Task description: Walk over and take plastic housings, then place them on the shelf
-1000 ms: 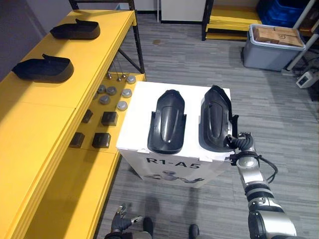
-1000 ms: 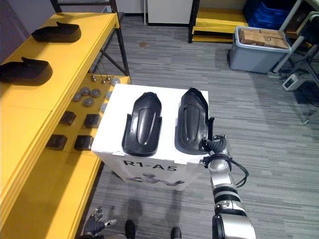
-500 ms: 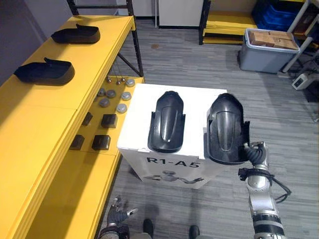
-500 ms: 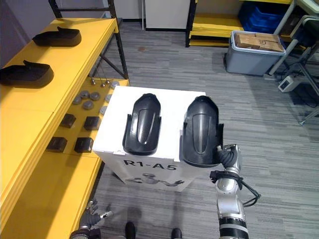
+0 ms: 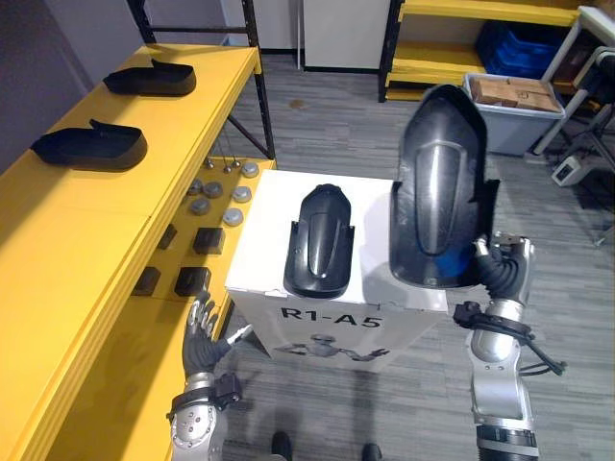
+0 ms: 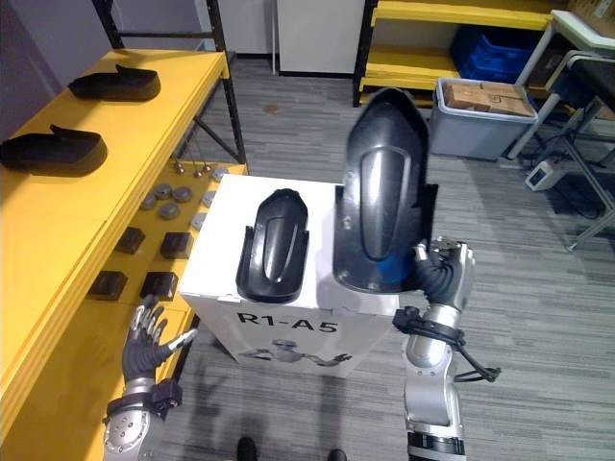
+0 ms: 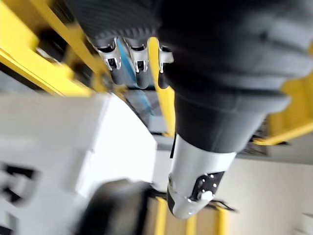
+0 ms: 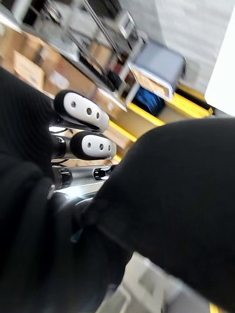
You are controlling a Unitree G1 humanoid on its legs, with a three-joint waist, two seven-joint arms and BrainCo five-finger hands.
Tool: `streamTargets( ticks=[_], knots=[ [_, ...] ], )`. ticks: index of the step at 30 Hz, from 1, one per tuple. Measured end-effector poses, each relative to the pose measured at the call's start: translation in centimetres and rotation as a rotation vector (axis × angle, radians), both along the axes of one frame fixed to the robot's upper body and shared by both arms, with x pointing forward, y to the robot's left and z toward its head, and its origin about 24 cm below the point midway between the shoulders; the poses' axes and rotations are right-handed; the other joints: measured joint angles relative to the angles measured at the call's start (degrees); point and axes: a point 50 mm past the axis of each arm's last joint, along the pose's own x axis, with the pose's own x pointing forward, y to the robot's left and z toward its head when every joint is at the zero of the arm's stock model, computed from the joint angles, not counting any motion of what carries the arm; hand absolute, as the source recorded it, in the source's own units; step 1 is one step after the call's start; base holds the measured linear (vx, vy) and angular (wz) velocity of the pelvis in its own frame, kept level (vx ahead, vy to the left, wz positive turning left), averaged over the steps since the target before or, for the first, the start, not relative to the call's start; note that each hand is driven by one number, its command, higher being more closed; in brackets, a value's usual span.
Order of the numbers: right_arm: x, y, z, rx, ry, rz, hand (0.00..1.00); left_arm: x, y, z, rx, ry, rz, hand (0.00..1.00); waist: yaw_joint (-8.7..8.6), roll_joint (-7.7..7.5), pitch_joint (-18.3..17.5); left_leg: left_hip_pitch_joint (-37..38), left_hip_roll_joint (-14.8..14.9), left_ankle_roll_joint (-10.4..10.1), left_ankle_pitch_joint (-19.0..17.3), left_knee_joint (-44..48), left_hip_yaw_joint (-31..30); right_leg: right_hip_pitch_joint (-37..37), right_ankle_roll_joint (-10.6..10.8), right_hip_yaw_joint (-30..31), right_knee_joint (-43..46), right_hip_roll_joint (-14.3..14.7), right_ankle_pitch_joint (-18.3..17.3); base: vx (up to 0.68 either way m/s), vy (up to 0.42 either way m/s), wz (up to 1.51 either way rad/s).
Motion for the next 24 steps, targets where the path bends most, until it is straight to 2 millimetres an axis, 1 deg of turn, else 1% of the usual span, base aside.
streamTargets(
  ticks=[1,3,4,6,7,10,13,16,18,20,21,24],
  knots=[
    [0.0,0.4,0.2,-0.007,-0.009,0.016,1.0,0.2,-0.4,0.4,-0.011,-0.021,-0.018,0.0,0.01,0.0,-0.03,0.0,0.0,0.0,0.0,0.05,0.0,0.01,0.0,0.01,0.0,0.0,0.0,0.0,0.0,0.0],
    [-0.1,2.0,0.8,-0.04,-0.042,0.081,1.0,1.2,-2.3,1.8,-0.04,-0.089,-0.101,0.0,-0.06,0.02,-0.36,0.0,0.0,0.0,0.0,0.17,0.03,0.03,0.02,0.04,0.04,0.0,0.02,0.0,0.0,0.0],
    [0.0,2.4,0.9,-0.051,-0.045,0.097,1.0,1.5,-2.6,2.0,-0.048,-0.102,-0.119,0.0,-0.08,0.01,-0.58,0.0,0.01,0.0,0.0,0.19,0.03,0.02,0.02,0.05,0.04,0.0,0.02,0.0,0.0,0.0],
    [0.0,3.7,0.8,-0.081,-0.043,0.152,1.0,2.3,-4.6,3.0,-0.1,-0.149,-0.209,0.0,-0.12,0.03,-1.33,0.03,0.0,0.0,0.0,0.19,0.1,0.01,0.03,0.11,0.05,0.0,0.02,0.0,0.0,0.0],
    [0.0,4.1,0.8,-0.088,-0.041,0.166,1.0,2.5,-5.0,3.3,-0.11,-0.161,-0.23,0.0,-0.13,0.02,-1.47,0.04,0.0,0.0,0.0,0.19,0.11,0.01,0.04,0.13,0.05,0.0,0.03,0.0,0.0,0.0],
    [0.0,5.9,0.6,-0.118,-0.03,0.246,1.0,3.3,-7.1,4.6,-0.172,-0.209,-0.346,0.0,-0.28,0.02,-1.82,0.14,0.0,0.0,0.0,0.21,0.24,0.01,0.08,0.32,0.08,0.02,0.07,0.0,0.0,0.0],
    [-0.1,7.5,0.5,-0.14,-0.024,0.311,1.0,3.6,-8.0,5.0,-0.22,-0.214,-0.39,0.0,-0.5,0.03,-1.98,0.27,-0.01,0.0,0.0,0.2,0.45,-0.01,0.14,0.66,0.08,0.02,0.12,0.0,0.0,-0.05],
    [-0.3,8.8,0.3,-0.155,-0.018,0.374,1.0,3.7,-8.4,4.4,-0.236,-0.177,-0.409,0.0,-0.64,0.03,-2.44,0.49,-0.01,0.0,0.0,0.19,0.55,-0.05,0.2,1.18,0.08,0.02,0.18,0.0,0.001,-0.08],
    [-0.4,9.4,0.2,-0.158,-0.016,0.399,1.0,3.8,-8.7,4.2,-0.263,-0.158,-0.413,0.0,-0.7,0.04,-2.6,0.58,-0.01,0.0,0.0,0.18,0.61,-0.04,0.24,1.27,0.08,0.02,0.23,0.0,0.004,-0.02],
    [-0.4,9.4,0.1,-0.169,-0.009,0.403,1.0,3.9,-8.7,3.9,-0.265,-0.142,-0.407,0.0,-0.76,0.06,-3.06,0.61,-0.01,0.0,0.0,0.18,0.72,-0.05,0.23,1.36,0.04,0.01,0.28,-0.01,0.008,-0.02],
    [-0.4,9.5,-0.1,-0.177,-0.003,0.406,1.0,3.9,-8.7,3.8,-0.27,-0.135,-0.405,1.0,-0.82,0.06,-3.35,0.63,-0.01,0.0,0.0,0.18,0.81,-0.06,0.22,1.42,0.01,0.01,0.33,-0.02,0.014,-0.03],
    [-0.5,9.9,-0.3,-0.192,0.005,0.422,1.0,3.9,-8.4,3.3,-0.279,-0.103,-0.388,1.0,-1.18,0.08,-3.64,0.72,0.02,0.0,0.0,0.18,1.25,-0.09,0.21,1.59,-0.24,0.02,0.63,-0.02,0.014,-0.07]
  ],
)
